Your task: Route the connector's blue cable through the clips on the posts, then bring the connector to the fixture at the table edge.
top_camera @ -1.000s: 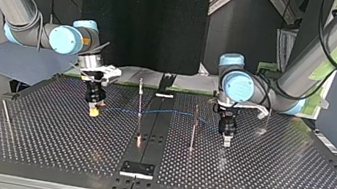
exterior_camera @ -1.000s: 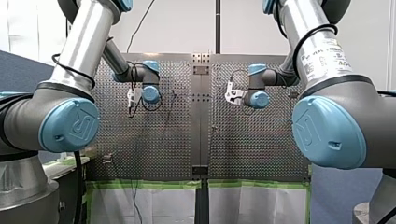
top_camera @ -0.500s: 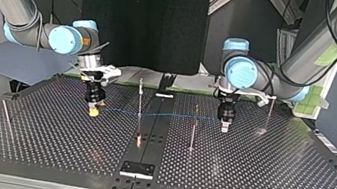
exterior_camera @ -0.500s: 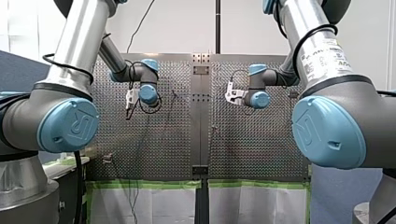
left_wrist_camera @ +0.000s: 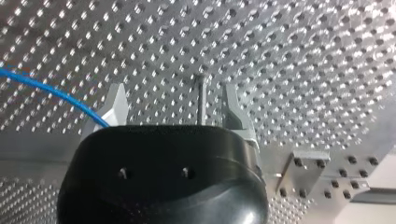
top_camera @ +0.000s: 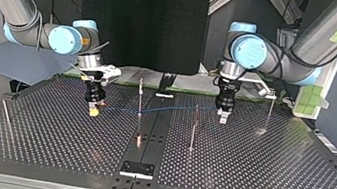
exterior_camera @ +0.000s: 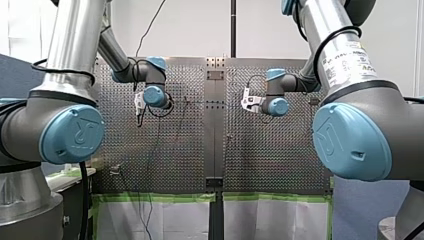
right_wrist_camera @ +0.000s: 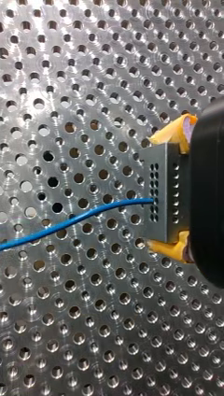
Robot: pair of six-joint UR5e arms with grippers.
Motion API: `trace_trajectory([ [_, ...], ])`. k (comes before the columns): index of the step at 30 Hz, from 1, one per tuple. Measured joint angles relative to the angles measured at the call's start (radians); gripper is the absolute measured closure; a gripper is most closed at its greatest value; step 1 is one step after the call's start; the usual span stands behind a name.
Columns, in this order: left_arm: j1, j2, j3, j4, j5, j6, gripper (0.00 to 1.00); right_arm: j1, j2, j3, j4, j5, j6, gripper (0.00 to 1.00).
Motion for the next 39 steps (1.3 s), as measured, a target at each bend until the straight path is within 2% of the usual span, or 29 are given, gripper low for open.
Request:
trace_trajectory([
  [9, -0.03, 0.009, -0.062, 0.002, 0.009, -0.026, 0.0, -0.001, 0.0, 0.0, 0.0, 0.0, 0.0, 1.0],
  [19, -0.054, 0.016, -0.066, 0.005, 0.044, -0.031, 0.0, -0.002, 0.0, 0.0, 0.001, -0.001, 0.0, 1.0],
  [39, -0.073, 0.064, -0.066, 0.014, 0.047, -0.026, 0.0, -0.002, 0.0, 0.0, 0.001, -0.001, 0.001, 1.0],
])
